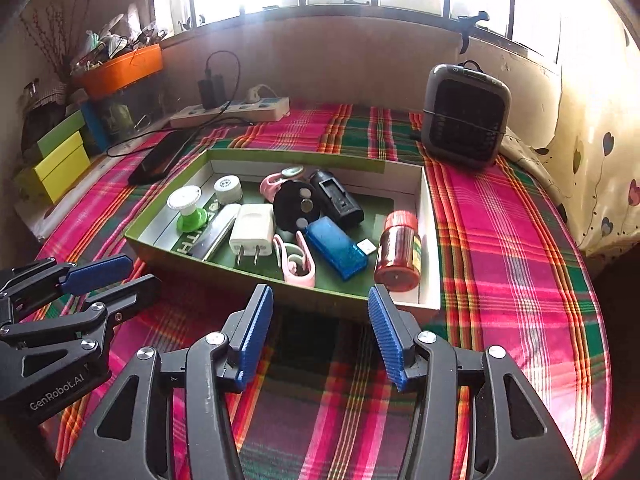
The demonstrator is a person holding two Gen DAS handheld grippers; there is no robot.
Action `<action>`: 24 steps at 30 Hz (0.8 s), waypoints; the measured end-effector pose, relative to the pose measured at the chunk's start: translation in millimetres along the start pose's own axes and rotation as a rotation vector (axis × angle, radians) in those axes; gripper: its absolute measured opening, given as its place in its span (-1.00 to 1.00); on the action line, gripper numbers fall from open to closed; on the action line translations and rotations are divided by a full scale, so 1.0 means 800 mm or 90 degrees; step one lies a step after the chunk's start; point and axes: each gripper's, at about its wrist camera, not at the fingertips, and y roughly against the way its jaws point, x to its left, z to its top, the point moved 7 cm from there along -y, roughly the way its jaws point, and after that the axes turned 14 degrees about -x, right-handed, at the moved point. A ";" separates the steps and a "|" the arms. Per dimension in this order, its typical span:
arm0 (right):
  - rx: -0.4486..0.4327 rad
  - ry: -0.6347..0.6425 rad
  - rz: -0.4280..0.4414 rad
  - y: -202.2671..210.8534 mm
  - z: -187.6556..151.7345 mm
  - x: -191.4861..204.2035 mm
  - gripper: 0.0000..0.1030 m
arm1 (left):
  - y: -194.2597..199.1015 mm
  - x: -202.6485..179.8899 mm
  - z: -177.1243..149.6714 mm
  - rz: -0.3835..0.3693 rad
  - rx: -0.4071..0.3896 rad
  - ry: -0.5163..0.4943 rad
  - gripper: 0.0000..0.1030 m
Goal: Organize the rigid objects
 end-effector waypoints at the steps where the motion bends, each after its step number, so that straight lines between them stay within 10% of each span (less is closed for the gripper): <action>1: 0.005 0.000 0.003 0.001 -0.006 0.001 0.00 | 0.000 -0.001 -0.006 0.000 0.008 0.001 -0.31; 24: 0.059 -0.038 -0.062 0.023 -0.060 -0.022 0.01 | 0.005 -0.024 -0.046 0.060 0.020 -0.011 -0.11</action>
